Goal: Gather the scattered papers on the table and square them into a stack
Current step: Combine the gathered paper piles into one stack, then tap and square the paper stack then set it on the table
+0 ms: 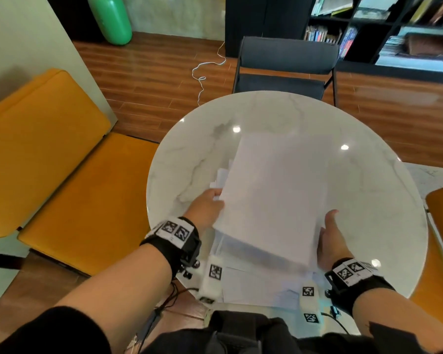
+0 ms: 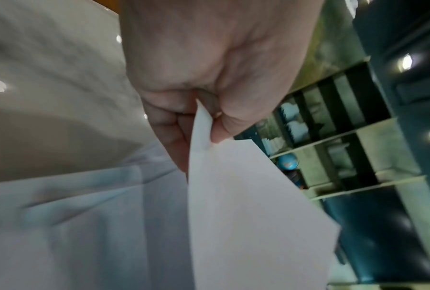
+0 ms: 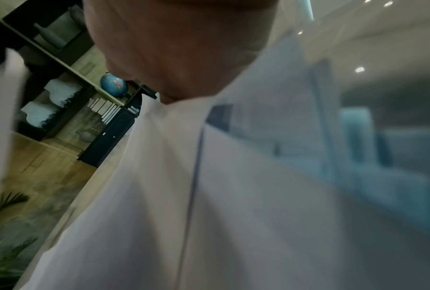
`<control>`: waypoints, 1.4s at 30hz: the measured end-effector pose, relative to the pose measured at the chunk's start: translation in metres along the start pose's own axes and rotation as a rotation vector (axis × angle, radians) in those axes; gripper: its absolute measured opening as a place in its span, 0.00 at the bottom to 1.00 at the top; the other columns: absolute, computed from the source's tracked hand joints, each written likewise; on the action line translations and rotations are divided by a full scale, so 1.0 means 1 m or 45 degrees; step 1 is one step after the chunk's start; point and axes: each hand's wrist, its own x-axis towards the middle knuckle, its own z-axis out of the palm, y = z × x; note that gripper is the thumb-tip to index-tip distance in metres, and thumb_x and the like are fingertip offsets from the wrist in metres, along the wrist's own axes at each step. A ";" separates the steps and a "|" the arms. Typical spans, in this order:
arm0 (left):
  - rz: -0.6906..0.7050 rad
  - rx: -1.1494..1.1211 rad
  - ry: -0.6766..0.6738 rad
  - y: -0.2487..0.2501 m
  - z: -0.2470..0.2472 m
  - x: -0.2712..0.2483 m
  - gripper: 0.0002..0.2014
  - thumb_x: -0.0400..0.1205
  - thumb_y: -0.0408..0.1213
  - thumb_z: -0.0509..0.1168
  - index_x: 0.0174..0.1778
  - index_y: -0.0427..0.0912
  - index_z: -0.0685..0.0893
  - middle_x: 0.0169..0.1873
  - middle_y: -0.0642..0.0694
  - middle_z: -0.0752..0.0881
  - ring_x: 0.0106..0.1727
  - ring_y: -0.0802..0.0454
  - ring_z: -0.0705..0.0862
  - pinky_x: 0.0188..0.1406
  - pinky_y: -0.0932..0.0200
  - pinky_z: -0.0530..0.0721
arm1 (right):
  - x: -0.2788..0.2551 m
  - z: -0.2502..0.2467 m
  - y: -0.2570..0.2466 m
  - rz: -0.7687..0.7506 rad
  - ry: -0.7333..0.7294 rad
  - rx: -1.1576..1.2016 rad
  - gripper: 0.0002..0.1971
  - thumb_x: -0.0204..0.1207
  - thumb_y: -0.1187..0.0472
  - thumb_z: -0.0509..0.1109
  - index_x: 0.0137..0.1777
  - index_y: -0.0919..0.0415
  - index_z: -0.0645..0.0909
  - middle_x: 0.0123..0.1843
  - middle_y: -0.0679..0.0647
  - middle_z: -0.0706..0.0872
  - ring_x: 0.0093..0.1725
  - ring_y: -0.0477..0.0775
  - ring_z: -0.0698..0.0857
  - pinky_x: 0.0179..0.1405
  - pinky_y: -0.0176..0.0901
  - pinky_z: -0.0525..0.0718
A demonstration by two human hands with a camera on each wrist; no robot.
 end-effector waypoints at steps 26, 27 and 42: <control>-0.187 -0.681 -0.346 -0.017 0.053 0.007 0.56 0.42 0.60 0.84 0.67 0.38 0.79 0.59 0.39 0.86 0.65 0.41 0.80 0.70 0.44 0.75 | -0.023 -0.040 -0.031 -0.092 -0.428 -0.037 0.33 0.25 0.60 0.91 0.38 0.65 0.93 0.40 0.64 0.93 0.35 0.62 0.92 0.31 0.52 0.89; -0.189 -0.651 -0.398 -0.012 0.057 0.006 0.56 0.48 0.60 0.83 0.71 0.39 0.75 0.65 0.40 0.84 0.69 0.42 0.78 0.74 0.43 0.72 | -0.019 -0.038 -0.031 -0.085 -0.454 -0.090 0.33 0.29 0.61 0.91 0.42 0.65 0.92 0.44 0.65 0.93 0.38 0.62 0.93 0.33 0.51 0.90; 0.352 -0.153 0.151 0.080 0.052 -0.009 0.19 0.82 0.32 0.62 0.70 0.45 0.75 0.51 0.49 0.82 0.47 0.53 0.81 0.45 0.66 0.78 | -0.054 0.015 -0.097 -0.859 0.099 -0.335 0.17 0.68 0.67 0.78 0.57 0.61 0.83 0.46 0.52 0.90 0.45 0.55 0.89 0.47 0.45 0.86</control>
